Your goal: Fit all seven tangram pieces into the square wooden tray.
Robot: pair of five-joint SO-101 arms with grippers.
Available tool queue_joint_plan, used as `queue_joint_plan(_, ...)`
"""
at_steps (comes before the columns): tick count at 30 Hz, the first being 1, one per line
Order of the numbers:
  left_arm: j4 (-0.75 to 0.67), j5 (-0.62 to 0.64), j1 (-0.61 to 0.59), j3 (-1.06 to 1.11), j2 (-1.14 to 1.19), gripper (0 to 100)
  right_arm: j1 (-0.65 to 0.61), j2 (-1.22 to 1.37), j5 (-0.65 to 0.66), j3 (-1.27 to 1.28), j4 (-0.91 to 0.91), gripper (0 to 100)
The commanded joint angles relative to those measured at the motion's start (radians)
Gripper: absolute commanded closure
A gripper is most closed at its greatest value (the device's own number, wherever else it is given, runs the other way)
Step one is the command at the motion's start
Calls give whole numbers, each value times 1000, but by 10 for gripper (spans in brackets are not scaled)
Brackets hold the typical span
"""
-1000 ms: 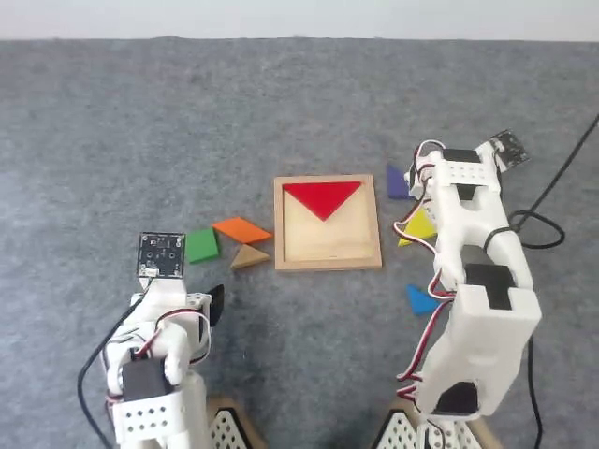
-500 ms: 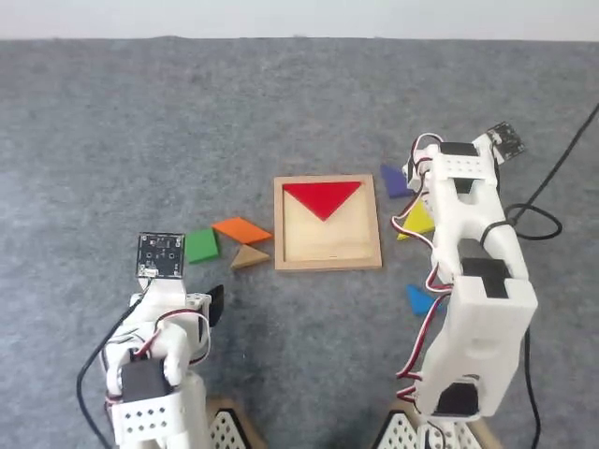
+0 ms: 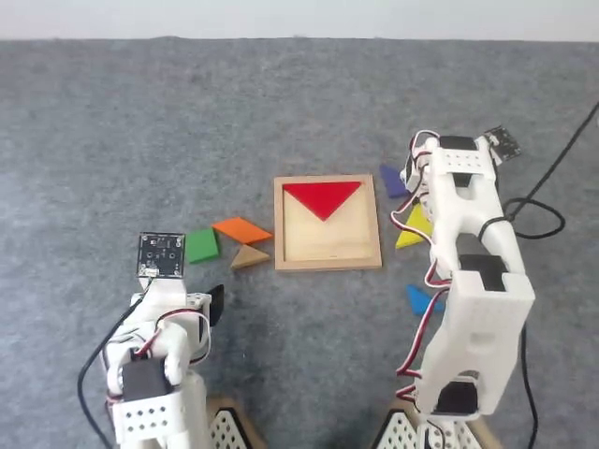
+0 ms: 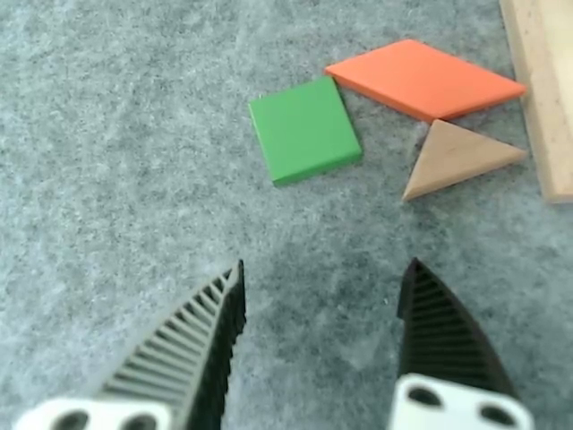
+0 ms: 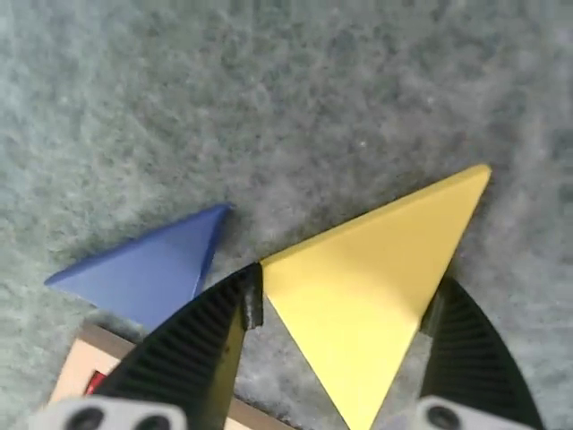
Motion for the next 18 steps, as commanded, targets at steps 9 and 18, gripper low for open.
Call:
queue_joint_plan(9, 3, -8, -6, -7, -11, 727, -41, 208, 91, -245, 246, 547)
queue_joint_plan(18, 3, -8, -6, -7, -11, 727, -36, 312, 163, -462, 418, 623)
